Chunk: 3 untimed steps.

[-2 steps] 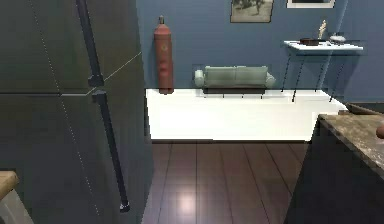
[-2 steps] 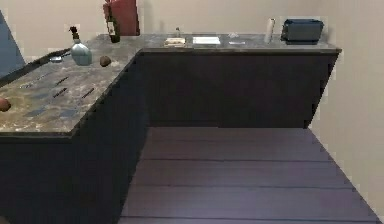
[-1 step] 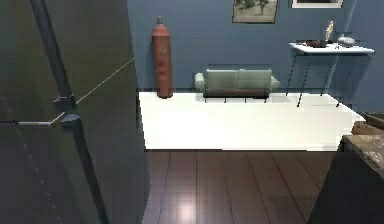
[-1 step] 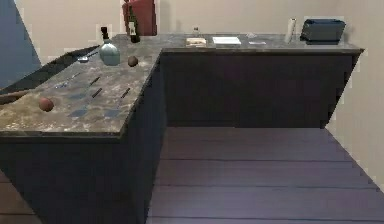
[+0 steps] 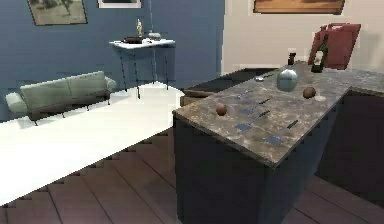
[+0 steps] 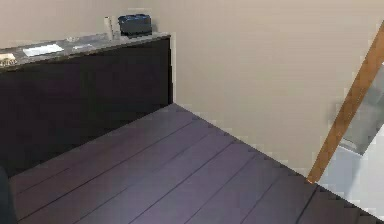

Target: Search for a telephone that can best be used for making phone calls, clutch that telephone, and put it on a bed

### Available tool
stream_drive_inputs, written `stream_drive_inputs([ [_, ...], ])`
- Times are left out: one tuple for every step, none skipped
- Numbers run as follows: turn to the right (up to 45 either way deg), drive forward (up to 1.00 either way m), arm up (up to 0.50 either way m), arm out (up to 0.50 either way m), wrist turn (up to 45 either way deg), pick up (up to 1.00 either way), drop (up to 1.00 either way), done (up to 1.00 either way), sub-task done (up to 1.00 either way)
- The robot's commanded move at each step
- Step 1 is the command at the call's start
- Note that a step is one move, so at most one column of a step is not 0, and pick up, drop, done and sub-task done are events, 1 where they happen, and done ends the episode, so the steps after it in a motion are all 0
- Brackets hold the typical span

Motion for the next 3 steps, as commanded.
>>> stream_drive_inputs([
  [0.0,0.20,0.00,0.00,0.0,0.00,0.00,0.00,0.00],
  [-42.0,0.00,0.00,0.00,0.0,0.00,0.00,0.00,0.00],
  [0.0,1.00,0.00,0.00,0.0,0.00,0.00,0.00,0.00],
])
